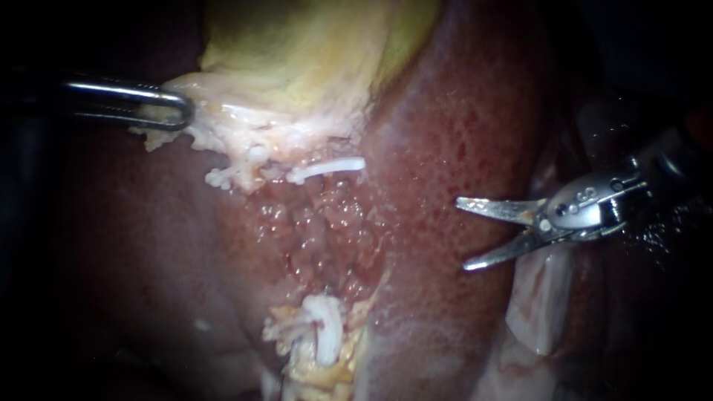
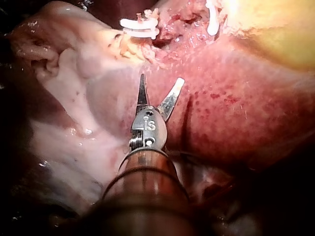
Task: Go back from the cut right tube
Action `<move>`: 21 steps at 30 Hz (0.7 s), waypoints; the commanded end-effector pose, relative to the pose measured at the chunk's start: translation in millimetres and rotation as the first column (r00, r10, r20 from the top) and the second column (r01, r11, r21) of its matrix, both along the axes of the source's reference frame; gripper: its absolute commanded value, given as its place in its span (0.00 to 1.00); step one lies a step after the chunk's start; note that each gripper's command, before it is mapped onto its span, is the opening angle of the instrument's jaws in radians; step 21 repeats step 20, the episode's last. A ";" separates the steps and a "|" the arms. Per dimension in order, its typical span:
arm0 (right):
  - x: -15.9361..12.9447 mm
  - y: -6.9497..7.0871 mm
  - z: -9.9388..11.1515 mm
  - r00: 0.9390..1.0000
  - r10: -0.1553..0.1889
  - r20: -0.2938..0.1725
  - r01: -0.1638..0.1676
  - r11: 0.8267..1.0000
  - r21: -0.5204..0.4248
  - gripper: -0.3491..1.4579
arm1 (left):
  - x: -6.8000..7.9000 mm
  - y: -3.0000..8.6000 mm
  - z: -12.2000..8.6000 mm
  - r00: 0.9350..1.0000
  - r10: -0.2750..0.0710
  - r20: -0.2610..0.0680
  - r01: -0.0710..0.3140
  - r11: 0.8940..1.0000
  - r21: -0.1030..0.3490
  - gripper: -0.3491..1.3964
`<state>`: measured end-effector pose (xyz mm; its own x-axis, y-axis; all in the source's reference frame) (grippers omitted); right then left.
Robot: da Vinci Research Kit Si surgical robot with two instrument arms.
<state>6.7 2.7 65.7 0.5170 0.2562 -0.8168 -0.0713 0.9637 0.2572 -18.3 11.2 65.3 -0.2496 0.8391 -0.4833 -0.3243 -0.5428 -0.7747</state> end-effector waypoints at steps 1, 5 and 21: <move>0.0 0.0 0.0 1.000 -0.001 -0.001 0.001 1.000 0.000 0.99 | -0.3 -0.2 0.3 1.000 0.004 0.001 -0.004 1.000 -0.003 0.00; 0.0 0.1 -0.1 1.000 0.000 -0.001 0.000 1.000 0.000 0.99 | -1.5 -1.1 2.2 1.000 0.012 0.010 -0.012 1.000 -0.003 0.00; -0.1 0.0 -0.3 1.000 -0.015 -0.014 0.015 1.000 0.010 0.99 | -2.5 -1.8 3.9 1.000 0.025 0.011 -0.025 1.000 0.013 0.00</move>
